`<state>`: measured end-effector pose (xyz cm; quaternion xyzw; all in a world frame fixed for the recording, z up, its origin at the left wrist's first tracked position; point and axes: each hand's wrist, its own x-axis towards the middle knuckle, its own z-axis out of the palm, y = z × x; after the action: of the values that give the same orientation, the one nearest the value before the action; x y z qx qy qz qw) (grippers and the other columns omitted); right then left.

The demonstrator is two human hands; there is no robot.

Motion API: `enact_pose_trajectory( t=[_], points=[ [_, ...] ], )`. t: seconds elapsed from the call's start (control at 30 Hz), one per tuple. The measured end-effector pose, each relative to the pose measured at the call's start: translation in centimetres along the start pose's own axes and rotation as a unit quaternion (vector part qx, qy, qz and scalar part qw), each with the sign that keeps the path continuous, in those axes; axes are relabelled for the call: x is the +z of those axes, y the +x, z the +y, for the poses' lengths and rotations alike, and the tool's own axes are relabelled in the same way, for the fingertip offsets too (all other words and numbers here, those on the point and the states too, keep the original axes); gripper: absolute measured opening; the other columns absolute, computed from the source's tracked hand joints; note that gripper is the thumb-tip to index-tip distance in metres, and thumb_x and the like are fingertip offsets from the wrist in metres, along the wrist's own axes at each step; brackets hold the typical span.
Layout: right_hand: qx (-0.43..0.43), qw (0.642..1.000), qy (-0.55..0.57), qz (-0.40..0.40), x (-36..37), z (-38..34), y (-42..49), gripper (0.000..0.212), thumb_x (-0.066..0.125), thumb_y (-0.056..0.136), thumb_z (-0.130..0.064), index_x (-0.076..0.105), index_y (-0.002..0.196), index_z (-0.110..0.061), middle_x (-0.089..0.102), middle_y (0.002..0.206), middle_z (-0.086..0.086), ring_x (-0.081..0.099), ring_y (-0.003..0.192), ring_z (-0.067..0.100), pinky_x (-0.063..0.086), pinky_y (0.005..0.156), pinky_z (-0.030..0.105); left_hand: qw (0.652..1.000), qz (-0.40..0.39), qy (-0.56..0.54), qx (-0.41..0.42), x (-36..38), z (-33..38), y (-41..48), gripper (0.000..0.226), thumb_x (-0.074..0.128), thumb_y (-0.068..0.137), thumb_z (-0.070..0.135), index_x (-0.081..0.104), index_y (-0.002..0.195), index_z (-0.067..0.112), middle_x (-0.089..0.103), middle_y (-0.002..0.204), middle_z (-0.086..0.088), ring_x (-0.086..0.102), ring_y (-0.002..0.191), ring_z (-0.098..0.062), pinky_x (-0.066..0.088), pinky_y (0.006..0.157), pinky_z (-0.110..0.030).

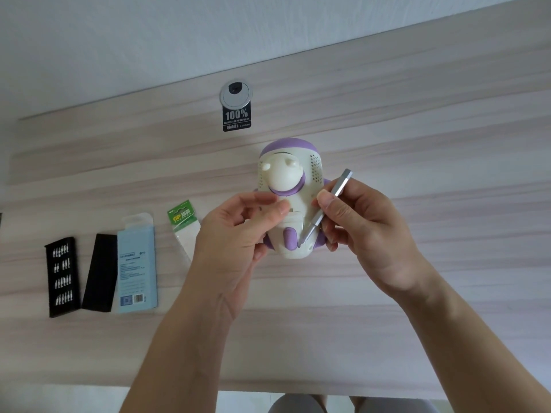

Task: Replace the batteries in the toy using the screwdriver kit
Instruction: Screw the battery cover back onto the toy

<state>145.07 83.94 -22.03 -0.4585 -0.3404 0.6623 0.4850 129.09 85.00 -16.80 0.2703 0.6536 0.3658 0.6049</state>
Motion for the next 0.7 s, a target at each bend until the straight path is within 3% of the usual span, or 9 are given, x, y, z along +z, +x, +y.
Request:
enact_pose_trajectory(
  t=[0.13, 0.23, 0.33, 0.43, 0.57, 0.7],
  points=[
    [-0.001, 1.0, 0.0, -0.004, -0.1, 0.1, 0.0, 0.032, 0.057, 0.091, -0.023, 0.056, 0.091, 0.009, 0.05, 0.059, 0.005, 0.047, 0.058, 0.027, 0.043, 0.051, 0.031, 1.0, 0.016, -0.015, -0.006, 0.2, 0.0, 0.1, 0.005, 0.072, 0.083, 0.013, 0.068, 0.081, 0.015, 0.059, 0.068, 0.005, 0.038, 0.043, -0.005, 0.029, 0.043, -0.019],
    [0.002, 1.0, 0.0, -0.006, -0.1, 0.1, 0.1, 0.032, 0.057, 0.091, -0.023, 0.056, 0.092, 0.009, 0.05, 0.06, 0.006, 0.047, 0.058, 0.027, 0.043, 0.052, 0.031, 0.999, 0.035, 0.003, 0.009, 0.4, -0.4, 0.3, 0.01, 0.075, 0.081, 0.01, 0.065, 0.079, 0.014, 0.053, 0.061, 0.005, 0.042, 0.039, -0.003, 0.032, 0.04, -0.017],
    [0.007, 1.0, -0.004, -0.011, -0.1, 0.1, 0.1, 0.034, 0.058, 0.091, -0.023, 0.055, 0.093, 0.011, 0.05, 0.059, 0.006, 0.05, 0.055, 0.023, 0.044, 0.052, 0.031, 0.998, 0.048, 0.03, 0.028, 0.3, -0.7, 0.4, 0.016, 0.078, 0.08, 0.008, 0.065, 0.074, 0.017, 0.053, 0.07, -0.003, 0.045, 0.041, -0.005, 0.034, 0.039, -0.016],
    [0.014, 1.0, -0.011, -0.013, -0.1, 0.0, 0.0, 0.033, 0.058, 0.091, -0.023, 0.055, 0.091, 0.009, 0.051, 0.061, 0.009, 0.051, 0.053, 0.018, 0.044, 0.052, 0.03, 0.997, 0.044, 0.042, 0.038, 0.0, -0.8, 0.6, 0.017, 0.082, 0.077, 0.01, 0.067, 0.073, 0.018, 0.054, 0.083, -0.013, 0.051, 0.048, -0.011, 0.039, 0.04, -0.017],
    [0.026, 0.999, -0.02, -0.002, -0.1, -0.5, -0.1, 0.035, 0.058, 0.091, -0.027, 0.055, 0.091, 0.008, 0.052, 0.061, 0.008, 0.052, 0.054, 0.017, 0.045, 0.054, 0.03, 0.993, 0.027, 0.08, 0.079, -0.2, -1.1, 1.0, 0.014, 0.084, 0.068, 0.023, 0.07, 0.07, 0.024, 0.059, 0.086, -0.017, 0.061, 0.075, -0.03, 0.055, 0.057, -0.032],
    [0.028, 0.999, -0.034, 0.031, 0.1, -1.0, -0.6, 0.038, 0.058, 0.09, -0.029, 0.06, 0.095, 0.008, 0.052, 0.061, 0.007, 0.049, 0.058, 0.023, 0.044, 0.054, 0.031, 0.992, 0.012, 0.085, 0.093, -0.4, -1.3, 1.1, 0.018, 0.083, 0.077, 0.013, 0.069, 0.069, 0.022, 0.057, 0.078, -0.011, 0.06, 0.07, -0.028, 0.056, 0.056, -0.033]
  ],
)
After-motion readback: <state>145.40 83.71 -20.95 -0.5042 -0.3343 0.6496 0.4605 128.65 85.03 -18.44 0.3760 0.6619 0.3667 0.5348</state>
